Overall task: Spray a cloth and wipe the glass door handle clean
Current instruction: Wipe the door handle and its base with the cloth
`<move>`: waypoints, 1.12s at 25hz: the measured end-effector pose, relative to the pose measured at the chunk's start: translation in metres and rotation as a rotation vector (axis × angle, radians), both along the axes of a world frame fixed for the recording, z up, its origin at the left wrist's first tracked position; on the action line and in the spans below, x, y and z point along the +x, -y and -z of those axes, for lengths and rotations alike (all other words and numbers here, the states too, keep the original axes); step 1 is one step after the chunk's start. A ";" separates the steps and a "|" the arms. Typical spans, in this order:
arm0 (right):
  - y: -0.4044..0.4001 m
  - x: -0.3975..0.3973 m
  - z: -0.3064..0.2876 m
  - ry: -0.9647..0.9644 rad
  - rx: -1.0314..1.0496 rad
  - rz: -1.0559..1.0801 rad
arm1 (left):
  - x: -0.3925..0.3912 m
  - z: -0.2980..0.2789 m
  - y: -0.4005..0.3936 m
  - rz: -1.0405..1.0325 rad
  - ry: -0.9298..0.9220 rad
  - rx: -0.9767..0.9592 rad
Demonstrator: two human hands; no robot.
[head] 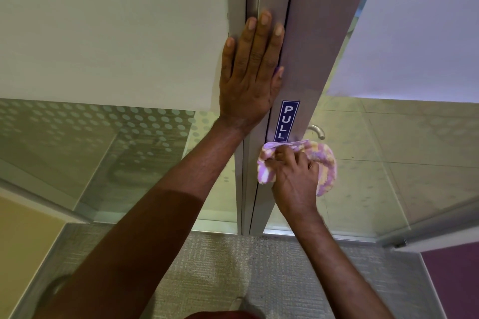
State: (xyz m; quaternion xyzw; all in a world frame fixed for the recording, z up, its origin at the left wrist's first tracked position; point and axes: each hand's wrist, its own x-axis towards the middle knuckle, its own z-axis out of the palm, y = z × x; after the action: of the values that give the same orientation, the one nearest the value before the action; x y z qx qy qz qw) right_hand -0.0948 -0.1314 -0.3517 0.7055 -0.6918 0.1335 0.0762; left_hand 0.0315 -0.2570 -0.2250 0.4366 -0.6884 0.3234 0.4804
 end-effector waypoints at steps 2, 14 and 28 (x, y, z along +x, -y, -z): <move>-0.008 -0.008 0.007 -0.013 -0.046 -0.047 | 0.000 0.000 0.000 0.008 0.006 -0.007; -0.020 -0.071 0.022 0.148 -0.196 -0.196 | 0.001 0.001 0.003 0.010 0.026 -0.008; -0.010 -0.140 0.013 0.649 -0.226 -0.096 | 0.005 -0.008 -0.013 0.055 0.050 0.115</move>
State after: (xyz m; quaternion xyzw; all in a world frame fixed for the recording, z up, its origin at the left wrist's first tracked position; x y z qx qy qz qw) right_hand -0.2344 -0.1219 -0.3650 0.6452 -0.6268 0.4300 -0.0764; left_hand 0.0362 -0.2438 -0.2166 0.4363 -0.7293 0.2809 0.4459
